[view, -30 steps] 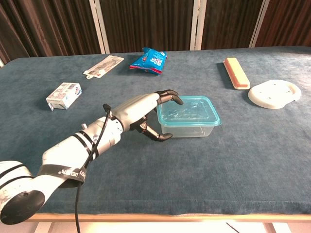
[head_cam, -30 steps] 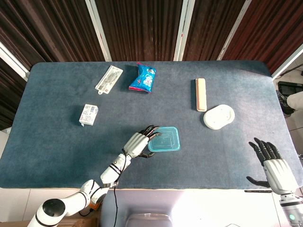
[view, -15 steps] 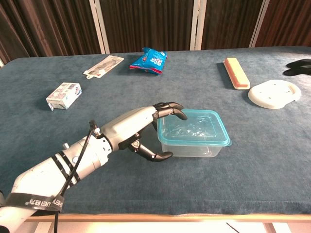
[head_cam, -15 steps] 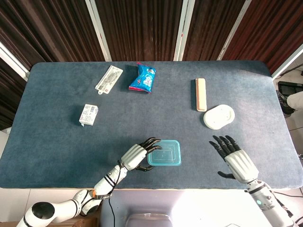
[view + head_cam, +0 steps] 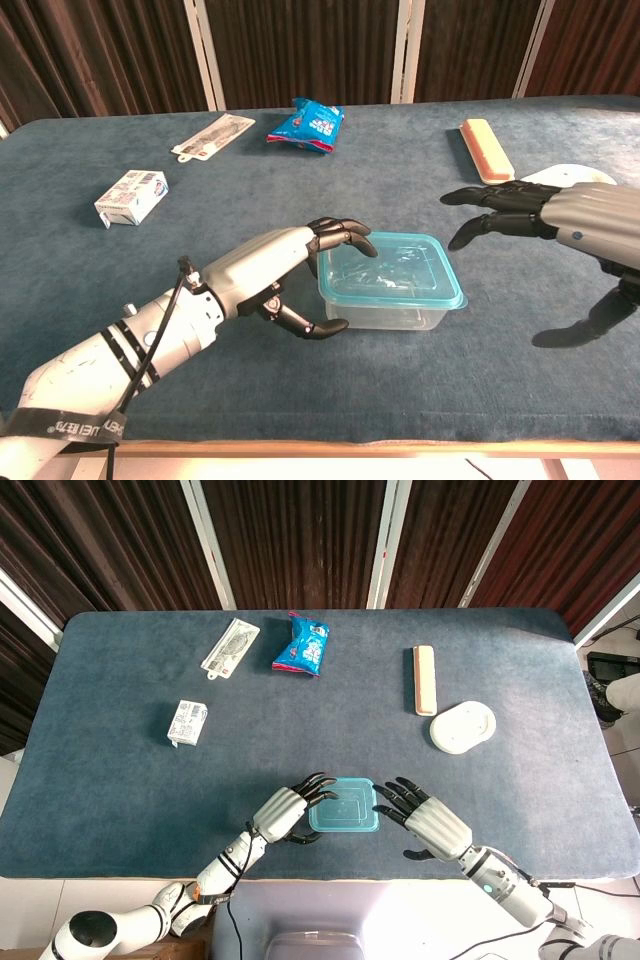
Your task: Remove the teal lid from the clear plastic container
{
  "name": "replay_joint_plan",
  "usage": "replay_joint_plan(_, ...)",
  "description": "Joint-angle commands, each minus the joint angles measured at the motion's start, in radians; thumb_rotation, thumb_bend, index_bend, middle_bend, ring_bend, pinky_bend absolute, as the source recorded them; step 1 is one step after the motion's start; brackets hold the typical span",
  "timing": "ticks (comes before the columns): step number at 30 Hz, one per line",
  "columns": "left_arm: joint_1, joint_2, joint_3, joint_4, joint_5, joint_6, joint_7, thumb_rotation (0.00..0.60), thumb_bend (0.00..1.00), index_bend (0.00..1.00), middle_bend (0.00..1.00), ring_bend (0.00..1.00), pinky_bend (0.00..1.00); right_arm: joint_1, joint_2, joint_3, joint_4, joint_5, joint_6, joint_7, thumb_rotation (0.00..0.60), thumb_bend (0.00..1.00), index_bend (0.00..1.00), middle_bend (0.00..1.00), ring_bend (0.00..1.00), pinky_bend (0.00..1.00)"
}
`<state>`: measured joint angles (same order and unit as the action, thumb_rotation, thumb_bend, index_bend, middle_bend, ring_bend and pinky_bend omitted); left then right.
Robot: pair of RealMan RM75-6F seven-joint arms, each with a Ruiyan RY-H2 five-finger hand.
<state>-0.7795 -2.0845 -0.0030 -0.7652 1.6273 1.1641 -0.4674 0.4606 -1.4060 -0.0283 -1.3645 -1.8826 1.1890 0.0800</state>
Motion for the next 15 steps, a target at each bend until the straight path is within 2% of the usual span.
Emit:
replay_joint_plan(1, 0.005, -0.007, 0.001, 0.017, 0.009, 0.024, -0.023, 0.6, 0.41, 0.29, 0.47, 0.31, 0.22, 0.032, -0.038, -0.011, 0.051, -0.029, 0.02, 0.026, 0.6, 0.3, 0.43, 0.0, 0.0, 0.0)
replay_joint_plan(5, 0.011, -0.011, 0.016, 0.031, 0.022, 0.038, -0.067, 0.6, 0.41, 0.28, 0.48, 0.31, 0.22, 0.054, -0.081, -0.015, 0.119, -0.04, 0.041, 0.055, 0.6, 0.3, 0.51, 0.0, 0.0, 0.0)
replay_joint_plan(15, 0.021, -0.043, 0.035, 0.091, 0.035, 0.044, -0.131, 0.6, 0.41, 0.27, 0.47, 0.3, 0.22, 0.103, -0.193, -0.022, 0.319, -0.056, 0.131, 0.191, 0.6, 0.32, 0.59, 0.03, 0.0, 0.0)
